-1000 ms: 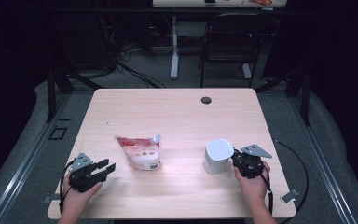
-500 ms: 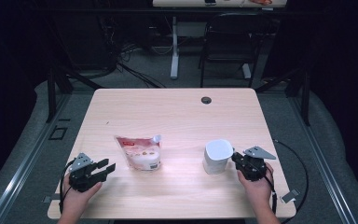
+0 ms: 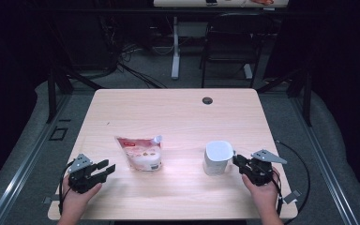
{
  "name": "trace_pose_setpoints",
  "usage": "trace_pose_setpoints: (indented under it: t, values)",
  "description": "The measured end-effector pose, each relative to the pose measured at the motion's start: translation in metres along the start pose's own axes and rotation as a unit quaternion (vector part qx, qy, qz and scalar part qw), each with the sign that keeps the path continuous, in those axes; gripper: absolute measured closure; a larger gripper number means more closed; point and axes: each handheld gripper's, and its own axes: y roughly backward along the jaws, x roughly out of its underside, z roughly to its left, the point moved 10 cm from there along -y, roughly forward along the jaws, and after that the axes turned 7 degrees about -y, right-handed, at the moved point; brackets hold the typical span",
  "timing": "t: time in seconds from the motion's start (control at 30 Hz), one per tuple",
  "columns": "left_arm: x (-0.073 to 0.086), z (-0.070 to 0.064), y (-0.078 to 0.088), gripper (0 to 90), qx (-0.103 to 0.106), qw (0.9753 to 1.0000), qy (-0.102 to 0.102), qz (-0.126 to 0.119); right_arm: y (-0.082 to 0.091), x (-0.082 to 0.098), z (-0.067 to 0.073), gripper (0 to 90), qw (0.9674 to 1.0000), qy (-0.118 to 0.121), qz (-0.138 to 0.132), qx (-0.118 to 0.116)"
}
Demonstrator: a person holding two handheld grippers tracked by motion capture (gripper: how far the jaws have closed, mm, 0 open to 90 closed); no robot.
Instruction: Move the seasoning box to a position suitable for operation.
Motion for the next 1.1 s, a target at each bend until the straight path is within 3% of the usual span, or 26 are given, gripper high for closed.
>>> trace_pose_setpoints:
  t: [0.37, 0.57, 0.63, 0.73, 0.87, 0.97, 1.1]
  values:
    - [0.001, 0.0, 0.0, 59.1, 0.001, 1.0, 0.001, 0.001, 0.008, -0.008, 0.0, 77.5, 0.9998, 0.011, -0.017, 0.0]
    - [0.001, -0.001, 0.0, 59.2, 0.001, 1.0, 0.001, 0.003, 0.017, -0.029, 0.006, 86.8, 0.9987, 0.032, -0.038, 0.007]
    - [0.001, -0.001, -0.001, 59.2, 0.001, 1.0, -0.002, 0.004, 0.02, -0.036, 0.008, 89.1, 0.9987, 0.04, -0.03, 0.009]
    - [0.001, -0.001, -0.001, 59.2, 0.001, 1.0, -0.001, 0.004, 0.02, -0.043, 0.011, 88.1, 0.9994, 0.03, -0.016, 0.004]
    - [0.002, -0.001, -0.002, 59.1, 0.0, 1.0, -0.002, 0.006, 0.018, -0.053, 0.012, 90.0, 0.9993, 0.036, 0.001, 0.006]
    - [0.002, -0.001, -0.002, 59.1, 0.0, 1.0, 0.001, 0.006, 0.017, -0.064, 0.021, 90.0, 0.9997, 0.019, 0.007, -0.014]
    - [0.003, 0.0, -0.003, 59.1, 0.0, 1.0, -0.002, 0.008, 0.014, -0.073, 0.03, 90.0, 0.9993, 0.036, 0.011, -0.007]
